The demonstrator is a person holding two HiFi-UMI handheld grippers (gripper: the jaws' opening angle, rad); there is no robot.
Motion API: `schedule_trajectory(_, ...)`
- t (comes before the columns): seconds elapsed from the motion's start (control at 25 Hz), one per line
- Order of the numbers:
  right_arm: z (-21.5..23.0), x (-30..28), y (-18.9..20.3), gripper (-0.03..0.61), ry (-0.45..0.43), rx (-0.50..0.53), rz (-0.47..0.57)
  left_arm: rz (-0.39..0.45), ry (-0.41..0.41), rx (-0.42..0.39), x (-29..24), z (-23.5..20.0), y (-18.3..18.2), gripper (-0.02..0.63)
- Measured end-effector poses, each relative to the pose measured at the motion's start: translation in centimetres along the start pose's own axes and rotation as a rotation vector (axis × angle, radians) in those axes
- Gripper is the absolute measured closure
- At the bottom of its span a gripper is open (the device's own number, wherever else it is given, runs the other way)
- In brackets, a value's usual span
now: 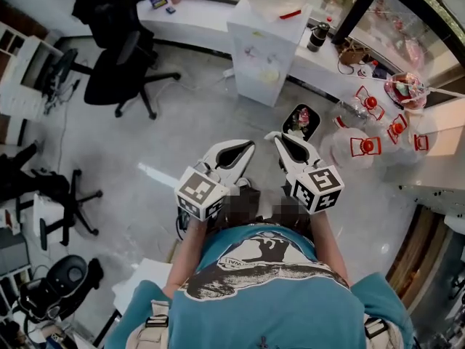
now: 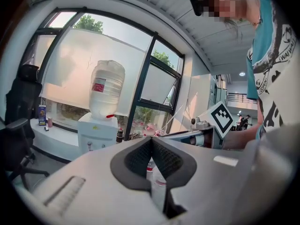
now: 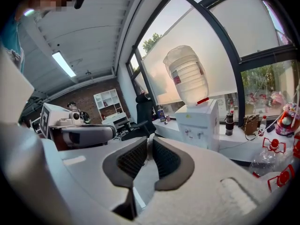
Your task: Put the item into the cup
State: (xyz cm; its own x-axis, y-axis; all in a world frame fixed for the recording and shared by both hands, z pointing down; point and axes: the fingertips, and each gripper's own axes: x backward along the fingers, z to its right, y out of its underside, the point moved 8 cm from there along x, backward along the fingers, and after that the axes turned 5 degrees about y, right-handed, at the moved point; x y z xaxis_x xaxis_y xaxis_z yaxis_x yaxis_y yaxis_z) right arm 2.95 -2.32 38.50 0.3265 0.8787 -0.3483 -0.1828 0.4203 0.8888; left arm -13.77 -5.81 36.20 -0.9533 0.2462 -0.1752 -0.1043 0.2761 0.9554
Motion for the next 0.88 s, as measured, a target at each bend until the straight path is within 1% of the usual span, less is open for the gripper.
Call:
schedule_trajectory(0.24, -0.8, -1.0, 0.5, 0.54, 0.038, -0.001, -0.04, -0.006, 0.019, 0.03, 0.5, -2.3, 1.0, 0.604)
schedule_trajectory(0.52, -0.1, -1.5, 0.8, 0.54, 0.072, -0.019, -0.075, -0.019, 0.036, 0.051, -0.2, -3.2, 1.6, 0.604)
schedule_trajectory(0.72, 0.7, -3.3, 0.5, 0.54, 0.065, -0.029, -0.086, -0.035, 0.028, 0.047, -0.7, -4.4, 1.9, 0.606)
schedule_trajectory(0.88, 1.8, -5.5, -0.1, 0.54, 0.049, -0.04, -0.084, -0.037, 0.002, 0.034, -1.3, -6.1, 1.2, 0.609)
